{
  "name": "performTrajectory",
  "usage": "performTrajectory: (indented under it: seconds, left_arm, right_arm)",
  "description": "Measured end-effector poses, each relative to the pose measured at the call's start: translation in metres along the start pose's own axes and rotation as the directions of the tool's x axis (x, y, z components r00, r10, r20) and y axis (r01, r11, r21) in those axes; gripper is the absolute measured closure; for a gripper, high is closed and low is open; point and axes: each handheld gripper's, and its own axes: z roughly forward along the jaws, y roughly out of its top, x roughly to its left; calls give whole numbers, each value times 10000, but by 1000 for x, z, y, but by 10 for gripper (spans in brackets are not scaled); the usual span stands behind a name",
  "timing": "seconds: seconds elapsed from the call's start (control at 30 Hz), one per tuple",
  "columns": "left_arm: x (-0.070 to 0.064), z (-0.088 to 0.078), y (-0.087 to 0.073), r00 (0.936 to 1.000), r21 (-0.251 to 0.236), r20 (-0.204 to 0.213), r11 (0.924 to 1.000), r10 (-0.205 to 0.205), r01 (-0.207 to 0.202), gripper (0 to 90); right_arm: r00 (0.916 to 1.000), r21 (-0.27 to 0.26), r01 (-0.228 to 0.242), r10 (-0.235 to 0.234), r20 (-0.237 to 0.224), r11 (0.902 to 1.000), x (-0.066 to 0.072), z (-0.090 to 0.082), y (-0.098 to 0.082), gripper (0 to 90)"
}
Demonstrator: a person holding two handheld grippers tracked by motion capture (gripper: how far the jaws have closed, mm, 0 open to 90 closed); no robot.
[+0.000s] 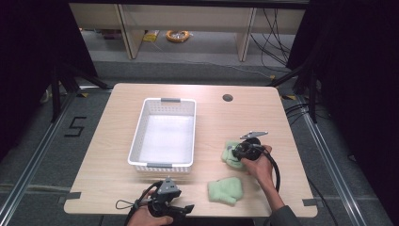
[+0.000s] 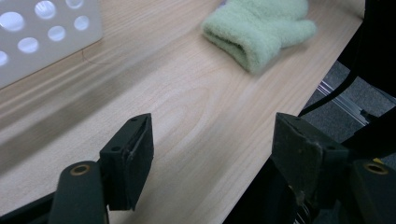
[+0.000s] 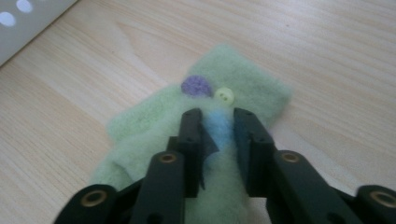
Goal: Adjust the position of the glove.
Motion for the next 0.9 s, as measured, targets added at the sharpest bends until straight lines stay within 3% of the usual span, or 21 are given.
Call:
performTrajectory:
  seconds: [0.07,0.17,0.23,0.27,0.3,0.37,0.43,0.47,0.5,0.53,0.57,0.63,0.67,0.73,0.77,0.8,0.83,0.87,0.9]
  left_arm:
    - [2,0,0,9999,-7,-35,9999,138,-138,292]
    - [3,0,0,9999,41,-60,9999,158,-157,293]
    - [3,-1,0,9999,45,-79,9999,101,-101,293]
    - [4,-1,0,9999,15,-62,10000,91,-91,293]
    - [5,-2,1,9999,-16,-72,9999,101,-101,294]
    - [4,-1,1,9999,-93,-96,10000,-32,31,294]
    - [6,-1,0,9998,-62,-196,9999,-83,81,294]
    - [7,-3,1,9999,-35,-124,10000,68,-68,294]
    - [6,-2,1,9998,-193,-116,9997,-129,127,294]
    - [8,-3,1,9998,-78,-190,10000,-9,8,294]
    - [8,-2,1,9995,-117,-277,9998,-154,151,294]
    - [8,-3,1,9999,-219,-135,9997,-86,84,294]
    - [8,-3,1,9999,-219,-135,9997,-86,84,294]
    - [8,-3,1,9997,-207,-211,9997,-111,107,294]
    - [8,-3,1,9997,-207,-211,9997,-111,107,294]
    - [9,-5,2,9999,-197,-147,9998,-43,40,294]
    - [9,-4,2,9993,-209,-341,9997,-164,157,294]
    - [9,-4,2,9993,-209,-341,9997,-164,157,294]
    - [8,-5,3,9997,-428,-158,9989,-211,204,294]
  right_arm:
    - [9995,-412,302,-306,-105,9987,-4,1,-2,824]
    - [9980,-504,581,-593,-240,9970,-6,0,-3,848]
    - [9979,-793,554,-579,-295,9953,-6,1,-2,854]
    - [9952,-968,902,-933,-282,9912,-7,1,-2,857]
    - [9951,-639,751,-790,-596,9951,-6,-5,-1,861]
    - [9941,-1055,776,-850,-678,9914,-3,-7,-1,863]
    - [9921,-756,947,-1004,-750,9926,-1,-13,2,865]
    - [9849,-1100,1488,-1573,-725,9827,1,-21,5,867]
    - [9844,-1353,1428,-1549,-837,9805,4,-25,5,868]
    - [9812,-1605,1500,-1668,-973,9756,6,-29,6,868]
    - [9742,-1535,1799,-1976,-1089,9716,8,-36,8,868]
    - [9665,-1750,1952,-2196,-1329,9650,12,-47,8,868]
    - [9665,-1750,1952,-2196,-1329,9650,12,-47,8,868]
    - [9532,-2012,2237,-2572,-1589,9536,19,-62,7,868]
    - [9532,-2012,2237,-2572,-1589,9536,19,-62,7,868]
    - [9427,-2099,2407,-2798,-1819,9476,24,-72,5,868]
    - [9305,-2211,2638,-3081,-1980,9389,26,-75,4,868]
    - [9305,-2211,2638,-3081,-1980,9389,26,-75,4,868]
    - [9210,-2303,2732,-3231,-2177,9340,31,-83,-1,868]
